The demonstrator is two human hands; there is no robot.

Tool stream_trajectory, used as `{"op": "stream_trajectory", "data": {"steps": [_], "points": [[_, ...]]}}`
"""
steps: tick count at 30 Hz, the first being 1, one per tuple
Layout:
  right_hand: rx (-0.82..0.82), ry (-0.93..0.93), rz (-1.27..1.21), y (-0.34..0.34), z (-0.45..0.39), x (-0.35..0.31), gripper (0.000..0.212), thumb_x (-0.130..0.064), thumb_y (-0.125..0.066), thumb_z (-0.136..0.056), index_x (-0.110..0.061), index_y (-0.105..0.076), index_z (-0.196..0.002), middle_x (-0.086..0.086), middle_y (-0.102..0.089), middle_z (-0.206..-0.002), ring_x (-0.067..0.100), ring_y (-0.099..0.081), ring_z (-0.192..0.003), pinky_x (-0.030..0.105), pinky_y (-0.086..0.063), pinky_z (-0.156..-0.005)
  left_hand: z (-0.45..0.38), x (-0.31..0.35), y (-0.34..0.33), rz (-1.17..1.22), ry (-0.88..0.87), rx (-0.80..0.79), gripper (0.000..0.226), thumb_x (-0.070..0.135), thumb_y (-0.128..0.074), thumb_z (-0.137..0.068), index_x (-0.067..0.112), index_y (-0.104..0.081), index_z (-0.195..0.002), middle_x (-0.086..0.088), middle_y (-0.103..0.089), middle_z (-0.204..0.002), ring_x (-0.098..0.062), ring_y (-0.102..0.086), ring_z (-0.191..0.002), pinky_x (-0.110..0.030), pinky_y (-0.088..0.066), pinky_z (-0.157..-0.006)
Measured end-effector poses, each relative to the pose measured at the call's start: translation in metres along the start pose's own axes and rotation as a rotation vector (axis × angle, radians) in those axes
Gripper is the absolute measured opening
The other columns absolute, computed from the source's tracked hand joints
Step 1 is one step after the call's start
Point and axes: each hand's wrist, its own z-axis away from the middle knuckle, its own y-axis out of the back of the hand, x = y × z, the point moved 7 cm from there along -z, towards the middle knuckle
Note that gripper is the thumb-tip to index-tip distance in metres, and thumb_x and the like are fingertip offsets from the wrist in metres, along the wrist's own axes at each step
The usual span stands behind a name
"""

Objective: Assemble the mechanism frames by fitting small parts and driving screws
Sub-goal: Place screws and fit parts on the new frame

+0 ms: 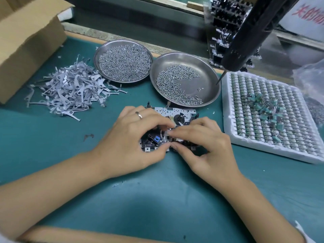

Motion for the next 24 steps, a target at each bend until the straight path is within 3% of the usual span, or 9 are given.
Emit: {"op": "stream_trajectory", "data": {"steps": [8,15,19,22,24], "points": [[0.000,-0.118,-0.151,0.000,-0.001,0.004,0.012,-0.010,-0.075,-0.073,-0.012,-0.078,-0.085,-0.004,-0.072,-0.091,0.021,-0.057,-0.079,0.046,-0.048,-0.075,-0.001,0.001,-0.005,-0.090,-0.031,-0.022,0.031,0.033,-0.064,-0.074,0.017,-0.067,-0.100,0.013,-0.064,-0.090,-0.013,-0.059,-0.087,-0.038,-0.041,-0.089],[0.018,-0.157,-0.178,0.006,-0.001,0.003,0.016,-0.003,-0.072,-0.073,-0.011,-0.078,-0.086,0.000,-0.066,-0.088,0.019,-0.057,-0.080,0.030,-0.047,-0.074,-0.003,0.001,-0.007,-0.051,-0.024,-0.042,0.028,0.035,-0.064,-0.075,0.021,-0.072,-0.098,0.016,-0.067,-0.087,-0.010,-0.056,-0.084,-0.030,-0.037,-0.090],[0.440,-0.138,-0.107,0.052,-0.006,-0.002,0.020,-0.003,-0.063,-0.082,-0.014,-0.069,-0.098,0.004,-0.061,-0.087,0.012,-0.058,-0.082,0.023,-0.045,-0.077,-0.003,-0.002,-0.007,-0.028,-0.026,-0.043,0.023,0.030,-0.072,-0.072,0.022,-0.073,-0.093,0.016,-0.068,-0.085,-0.009,-0.056,-0.082,-0.031,-0.038,-0.090],[0.756,-0.228,-0.132,0.090,-0.017,0.002,0.030,-0.016,-0.062,-0.085,-0.022,-0.052,-0.113,0.005,-0.054,-0.101,0.022,-0.054,-0.094,0.044,-0.046,-0.083,-0.003,-0.003,-0.007,-0.009,-0.033,-0.035,0.024,0.036,-0.067,-0.072,0.023,-0.073,-0.092,0.017,-0.067,-0.085,-0.005,-0.055,-0.084,-0.031,-0.037,-0.091],[0.785,-0.299,-0.130,0.105,-0.036,0.005,0.051,-0.026,-0.066,-0.084,-0.021,-0.041,-0.128,0.007,-0.052,-0.115,0.021,-0.053,-0.105,0.044,-0.044,-0.092,-0.003,-0.003,-0.007,0.002,-0.045,-0.026,0.025,0.039,-0.065,-0.073,0.024,-0.074,-0.090,0.019,-0.066,-0.084,-0.003,-0.053,-0.084,-0.030,-0.037,-0.090]]}}
